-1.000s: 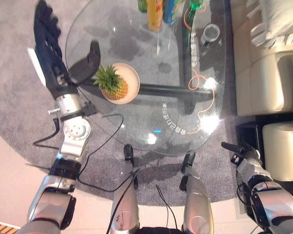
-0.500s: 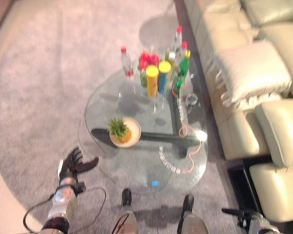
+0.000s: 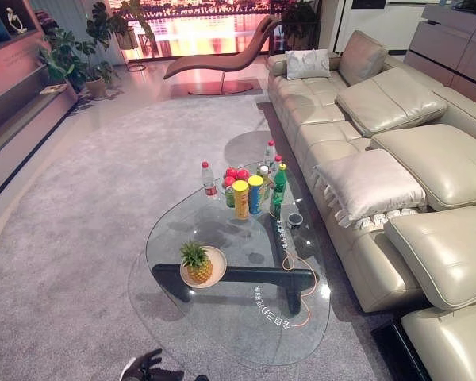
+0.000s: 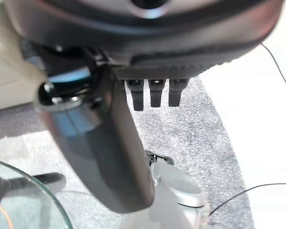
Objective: Pick up the fruit to the plate
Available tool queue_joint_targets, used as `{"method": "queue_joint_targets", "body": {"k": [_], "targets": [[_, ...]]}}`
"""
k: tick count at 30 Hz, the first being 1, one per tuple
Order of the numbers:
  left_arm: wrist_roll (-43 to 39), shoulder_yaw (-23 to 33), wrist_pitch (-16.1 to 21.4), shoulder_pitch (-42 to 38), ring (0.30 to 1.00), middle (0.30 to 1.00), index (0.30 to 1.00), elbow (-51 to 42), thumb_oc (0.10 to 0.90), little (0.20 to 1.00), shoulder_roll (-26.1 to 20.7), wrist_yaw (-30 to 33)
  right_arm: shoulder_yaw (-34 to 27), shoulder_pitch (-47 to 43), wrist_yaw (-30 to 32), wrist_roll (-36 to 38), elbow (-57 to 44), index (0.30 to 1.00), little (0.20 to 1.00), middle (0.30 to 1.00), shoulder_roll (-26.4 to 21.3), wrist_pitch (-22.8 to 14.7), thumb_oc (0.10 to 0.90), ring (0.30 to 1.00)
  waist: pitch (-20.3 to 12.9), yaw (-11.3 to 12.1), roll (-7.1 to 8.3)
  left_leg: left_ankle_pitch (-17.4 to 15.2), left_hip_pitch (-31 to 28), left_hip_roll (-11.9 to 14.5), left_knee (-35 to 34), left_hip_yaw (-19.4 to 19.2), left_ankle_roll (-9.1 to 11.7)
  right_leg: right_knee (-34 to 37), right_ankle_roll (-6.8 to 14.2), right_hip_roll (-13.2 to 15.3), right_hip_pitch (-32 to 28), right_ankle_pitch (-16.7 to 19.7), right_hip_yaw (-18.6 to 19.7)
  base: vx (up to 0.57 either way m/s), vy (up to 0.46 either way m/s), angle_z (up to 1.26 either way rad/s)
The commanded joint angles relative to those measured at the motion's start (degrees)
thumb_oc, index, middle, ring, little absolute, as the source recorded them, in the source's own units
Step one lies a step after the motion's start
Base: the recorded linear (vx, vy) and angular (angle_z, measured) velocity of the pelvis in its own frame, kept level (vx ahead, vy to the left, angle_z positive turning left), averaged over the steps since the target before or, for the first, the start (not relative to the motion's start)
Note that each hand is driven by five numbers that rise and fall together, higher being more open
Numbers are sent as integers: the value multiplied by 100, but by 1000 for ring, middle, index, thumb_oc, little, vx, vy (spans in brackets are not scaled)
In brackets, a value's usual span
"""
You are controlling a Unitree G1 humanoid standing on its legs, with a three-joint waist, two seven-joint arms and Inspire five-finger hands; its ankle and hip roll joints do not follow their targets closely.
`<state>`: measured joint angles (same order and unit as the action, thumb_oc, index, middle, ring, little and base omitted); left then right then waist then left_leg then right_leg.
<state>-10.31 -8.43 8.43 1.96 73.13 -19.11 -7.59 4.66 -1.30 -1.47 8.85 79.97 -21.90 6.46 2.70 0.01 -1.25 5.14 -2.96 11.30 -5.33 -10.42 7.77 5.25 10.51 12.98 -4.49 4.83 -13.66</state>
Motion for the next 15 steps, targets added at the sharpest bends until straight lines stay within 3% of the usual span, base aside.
{"method": "queue_joint_targets", "body": {"k": [1,9,15], "targets": [[87,-59,-85,-532,900,900,900,96,800,900,-197,-284,119,-391,36,-265,162,900,900,900,25,22,800,900,212,16,28,-47,-200,271,33,-47,207,-25,217,280,-218,53,-86,0,0,0],[467,-207,-615,-509,900,900,900,285,800,900,-83,-394,343,-412,-2,-564,108,900,900,900,176,43,800,900,110,-16,44,-111,-249,236,33,-58,172,-25,222,291,-200,72,-87,0,0,0],[544,-292,-751,-570,900,900,900,363,800,900,-50,-463,481,-417,-29,-647,124,900,900,900,217,58,800,900,77,-37,35,-134,-275,223,33,-45,159,-25,214,290,-209,70,-87,0,0,0]]}}
